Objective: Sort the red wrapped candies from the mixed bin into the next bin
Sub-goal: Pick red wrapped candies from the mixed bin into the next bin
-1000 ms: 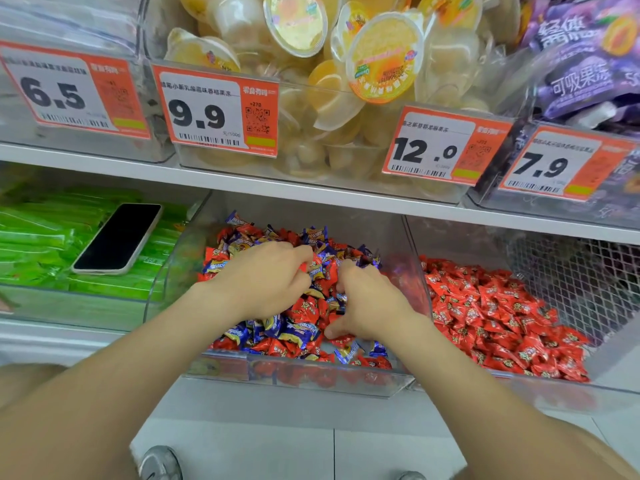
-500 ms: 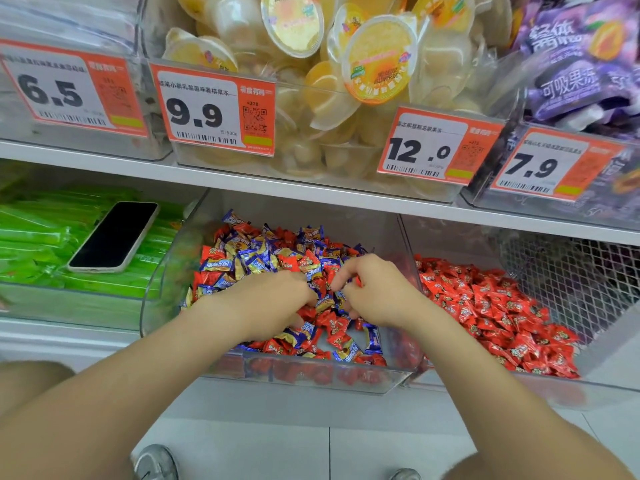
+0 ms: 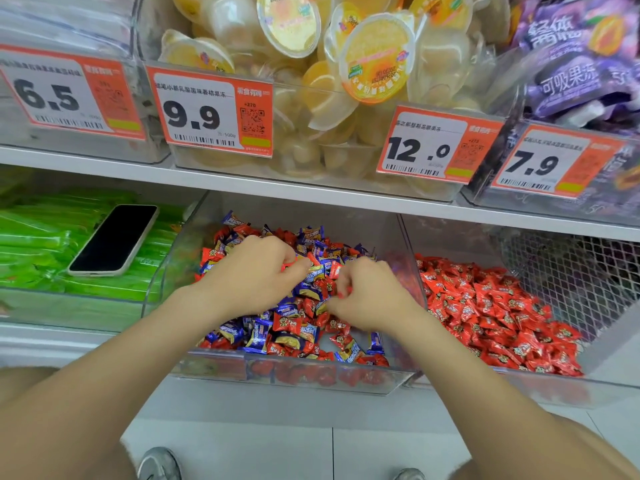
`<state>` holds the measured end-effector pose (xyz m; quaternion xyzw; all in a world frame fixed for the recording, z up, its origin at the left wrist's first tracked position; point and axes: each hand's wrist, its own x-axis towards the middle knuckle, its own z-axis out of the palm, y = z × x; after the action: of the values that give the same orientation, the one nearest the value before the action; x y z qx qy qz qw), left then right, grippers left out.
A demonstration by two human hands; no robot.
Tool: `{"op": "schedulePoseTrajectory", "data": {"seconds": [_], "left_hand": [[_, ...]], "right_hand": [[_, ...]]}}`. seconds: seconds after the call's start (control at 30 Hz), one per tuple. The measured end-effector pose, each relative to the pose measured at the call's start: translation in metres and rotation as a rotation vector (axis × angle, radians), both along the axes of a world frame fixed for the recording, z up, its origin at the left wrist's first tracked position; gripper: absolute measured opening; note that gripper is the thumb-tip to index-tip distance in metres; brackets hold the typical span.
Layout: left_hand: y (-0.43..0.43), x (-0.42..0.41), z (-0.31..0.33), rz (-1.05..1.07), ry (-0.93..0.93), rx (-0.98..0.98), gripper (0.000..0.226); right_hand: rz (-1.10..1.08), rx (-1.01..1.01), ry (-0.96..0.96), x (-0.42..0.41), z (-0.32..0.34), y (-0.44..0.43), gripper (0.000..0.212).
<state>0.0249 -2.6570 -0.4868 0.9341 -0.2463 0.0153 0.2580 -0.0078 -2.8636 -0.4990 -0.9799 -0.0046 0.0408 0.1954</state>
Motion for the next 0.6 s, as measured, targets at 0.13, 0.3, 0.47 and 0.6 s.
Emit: {"op": "schedulePoseTrajectory", "data": {"seconds": [0.13,0.3,0.47,0.6], "left_hand": [[-0.004,-0.003,-0.005,-0.093,0.138,0.018,0.013],[-0.012,-0.004,-0.014,-0.284,0.154,0.394,0.025],[-0.013,-0.001,-0.013,-0.241,0.160,0.516,0.017],[-0.008,0.003,-0.011,-0.261,0.182,0.294,0.016]], "right_hand": [[-0.107,0.131,-0.184,0.002,0.011,-0.016,0.009],[-0.044,-0.078,-0.172,0.011,-0.005,-0.016,0.036],[0.006,-0.158,-0.074,0.021,-0.013,-0.004,0.022],[-0.025,-0.142,-0.090,0.026,-0.011,-0.003,0.016]]}}
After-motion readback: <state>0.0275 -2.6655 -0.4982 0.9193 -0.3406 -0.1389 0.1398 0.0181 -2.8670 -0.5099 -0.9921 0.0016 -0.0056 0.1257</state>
